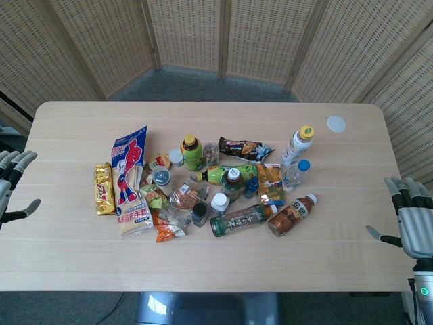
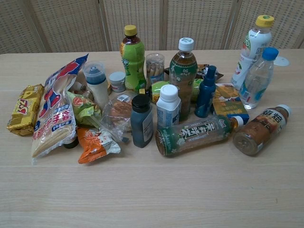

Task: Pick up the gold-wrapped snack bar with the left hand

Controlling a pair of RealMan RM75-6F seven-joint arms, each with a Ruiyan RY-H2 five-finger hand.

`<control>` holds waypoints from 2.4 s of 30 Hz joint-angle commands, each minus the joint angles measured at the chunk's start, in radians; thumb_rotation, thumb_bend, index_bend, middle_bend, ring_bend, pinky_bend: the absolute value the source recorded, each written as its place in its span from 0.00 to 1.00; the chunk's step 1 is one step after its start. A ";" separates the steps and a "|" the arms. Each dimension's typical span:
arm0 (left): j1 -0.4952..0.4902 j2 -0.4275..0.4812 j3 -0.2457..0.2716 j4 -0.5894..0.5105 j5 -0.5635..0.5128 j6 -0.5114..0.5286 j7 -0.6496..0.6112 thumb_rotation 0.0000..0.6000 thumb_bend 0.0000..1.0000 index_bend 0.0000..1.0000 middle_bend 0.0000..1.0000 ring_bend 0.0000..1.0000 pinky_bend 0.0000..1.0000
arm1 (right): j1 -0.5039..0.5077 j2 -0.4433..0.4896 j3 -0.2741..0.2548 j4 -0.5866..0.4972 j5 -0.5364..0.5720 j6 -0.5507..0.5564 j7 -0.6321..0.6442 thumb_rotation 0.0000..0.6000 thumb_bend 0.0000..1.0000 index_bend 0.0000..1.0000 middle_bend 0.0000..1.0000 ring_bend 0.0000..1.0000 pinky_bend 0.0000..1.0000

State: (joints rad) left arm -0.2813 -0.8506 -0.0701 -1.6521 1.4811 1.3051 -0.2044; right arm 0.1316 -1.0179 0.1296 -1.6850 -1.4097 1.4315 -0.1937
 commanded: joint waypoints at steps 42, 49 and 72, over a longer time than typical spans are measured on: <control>-0.258 -0.212 0.126 0.322 0.125 -0.489 0.068 1.00 0.33 0.00 0.00 0.00 0.00 | -0.014 0.006 0.003 -0.014 0.021 0.048 -0.026 0.79 0.02 0.00 0.00 0.00 0.00; -0.304 -0.275 0.124 0.372 0.100 -0.555 0.097 1.00 0.33 0.00 0.00 0.00 0.00 | -0.029 0.018 0.001 -0.019 0.027 0.062 -0.023 0.80 0.02 0.00 0.00 0.00 0.00; -0.427 -0.423 0.136 0.490 0.052 -0.701 0.123 1.00 0.33 0.00 0.00 0.00 0.00 | -0.066 0.052 0.003 -0.041 0.041 0.100 -0.024 0.81 0.02 0.00 0.00 0.00 0.00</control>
State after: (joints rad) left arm -0.7075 -1.2764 0.0635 -1.1603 1.5346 0.6063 -0.0819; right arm 0.0650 -0.9657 0.1324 -1.7254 -1.3680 1.5322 -0.2173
